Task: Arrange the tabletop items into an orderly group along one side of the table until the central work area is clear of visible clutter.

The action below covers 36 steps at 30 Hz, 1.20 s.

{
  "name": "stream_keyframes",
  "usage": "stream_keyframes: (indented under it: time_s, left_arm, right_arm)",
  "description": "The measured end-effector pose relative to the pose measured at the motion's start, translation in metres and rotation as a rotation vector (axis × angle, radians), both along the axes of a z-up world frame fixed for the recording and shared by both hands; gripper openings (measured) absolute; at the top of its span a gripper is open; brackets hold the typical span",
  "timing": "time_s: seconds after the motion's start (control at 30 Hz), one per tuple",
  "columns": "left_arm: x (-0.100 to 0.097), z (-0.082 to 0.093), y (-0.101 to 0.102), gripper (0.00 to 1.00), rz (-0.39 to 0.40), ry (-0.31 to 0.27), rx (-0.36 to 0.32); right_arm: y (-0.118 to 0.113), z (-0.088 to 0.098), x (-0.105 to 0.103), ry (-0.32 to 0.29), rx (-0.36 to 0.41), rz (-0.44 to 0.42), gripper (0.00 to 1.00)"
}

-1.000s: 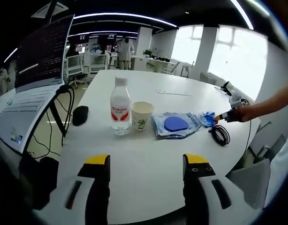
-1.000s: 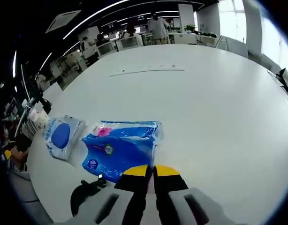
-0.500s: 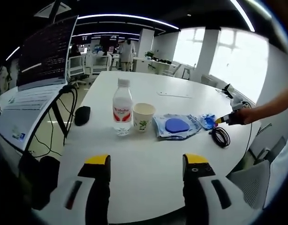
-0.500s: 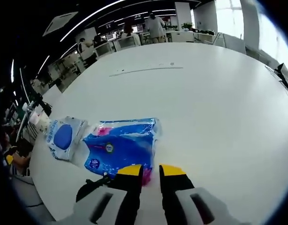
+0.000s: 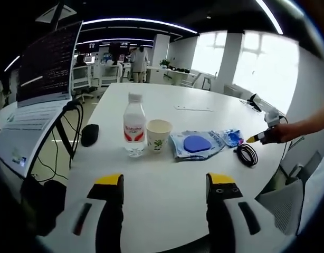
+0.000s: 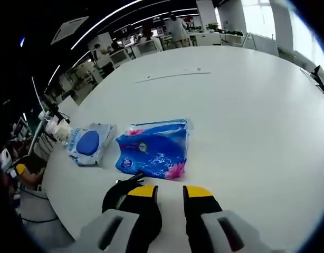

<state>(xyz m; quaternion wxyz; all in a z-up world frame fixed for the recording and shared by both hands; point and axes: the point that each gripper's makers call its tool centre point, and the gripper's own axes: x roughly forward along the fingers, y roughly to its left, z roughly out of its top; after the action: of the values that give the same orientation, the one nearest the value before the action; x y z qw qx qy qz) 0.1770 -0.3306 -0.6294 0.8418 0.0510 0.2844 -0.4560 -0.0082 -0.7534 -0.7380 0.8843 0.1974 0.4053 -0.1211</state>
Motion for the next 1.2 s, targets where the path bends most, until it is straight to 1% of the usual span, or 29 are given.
stream_keyframes:
  time_s: [0.03,0.07,0.1,0.17,0.23,0.27,0.4,0.43,0.47,0.5,0.53,0.6,0.63,0.67,0.7,0.73,0.83,0.9,0.97,1.07,1.1,1.2]
  left_arm:
    - [0.000,0.000,0.000,0.64,0.000,-0.001,-0.002]
    - [0.000,0.001,-0.001,0.64,-0.002,-0.003,-0.004]
    - [0.000,0.002,-0.002,0.64,-0.004,-0.004,-0.005]
    - [-0.001,0.002,-0.003,0.64,-0.009,-0.005,-0.005]
    - [-0.002,0.002,-0.003,0.64,-0.016,-0.008,-0.005]
    - [-0.002,0.002,-0.004,0.64,-0.019,-0.008,-0.005]
    - [-0.002,0.002,-0.005,0.64,-0.033,-0.008,-0.003]
    - [-0.002,0.002,-0.006,0.64,-0.038,-0.008,0.000]
    - [-0.002,0.002,-0.006,0.64,-0.041,-0.009,0.001]
    - [-0.001,0.004,-0.007,0.64,-0.042,-0.012,0.000]
    - [0.000,0.004,-0.007,0.64,-0.041,-0.012,-0.001]
    - [0.002,0.005,-0.007,0.64,-0.037,-0.013,-0.003]
    - [0.003,0.005,-0.006,0.64,-0.031,-0.011,-0.005]
    - [0.004,0.006,-0.006,0.64,-0.028,-0.012,-0.008]
    - [0.004,0.007,-0.006,0.64,-0.026,-0.015,-0.010]
    - [0.005,0.009,-0.006,0.64,-0.024,-0.018,-0.013]
    - [0.009,0.010,-0.005,0.64,-0.012,-0.022,-0.021]
    - [0.010,0.009,-0.005,0.64,-0.012,-0.023,-0.023]
    - [0.010,0.009,-0.006,0.64,-0.017,-0.026,-0.018]
    - [0.010,0.009,-0.007,0.64,-0.016,-0.028,-0.022]
    - [0.011,0.009,-0.007,0.64,-0.011,-0.026,-0.025]
    - [0.010,0.009,-0.008,0.64,-0.015,-0.025,-0.027]
  right_arm:
    - [0.007,0.002,-0.001,-0.004,0.002,0.027,0.19]
    - [0.012,0.003,-0.003,-0.006,0.000,0.035,0.20]
    - [0.020,0.003,-0.006,-0.010,0.008,0.051,0.19]
    - [0.028,0.002,-0.006,-0.020,0.031,0.079,0.21]
    - [0.035,-0.001,-0.009,0.004,0.007,0.123,0.23]
    - [0.036,-0.004,-0.011,0.035,-0.014,0.152,0.24]
    - [0.033,-0.012,-0.007,0.044,-0.026,0.144,0.23]
    - [0.031,-0.016,-0.006,0.055,-0.033,0.147,0.22]
    - [0.032,-0.017,-0.008,0.072,-0.040,0.158,0.21]
    - [0.033,-0.019,-0.013,0.105,-0.047,0.172,0.20]
    - [0.034,-0.022,-0.015,0.121,-0.051,0.178,0.19]
    - [0.042,-0.025,-0.017,0.125,-0.050,0.184,0.14]
    - [0.038,-0.031,-0.017,0.127,-0.052,0.182,0.11]
    - [0.036,-0.033,-0.018,0.132,-0.057,0.175,0.09]
    - [0.035,-0.033,-0.018,0.121,-0.057,0.169,0.08]
    - [0.036,-0.032,-0.018,0.123,-0.056,0.165,0.08]
    - [0.042,-0.029,-0.017,0.125,-0.052,0.162,0.06]
    - [0.049,-0.026,-0.016,0.115,-0.039,0.155,0.05]
    - [0.052,-0.025,-0.012,0.107,-0.029,0.155,0.04]
    - [0.063,-0.021,-0.005,0.097,-0.026,0.155,0.04]
    - [0.067,-0.018,-0.001,0.090,-0.020,0.137,0.04]
    - [0.068,-0.021,0.006,0.084,-0.016,0.128,0.04]
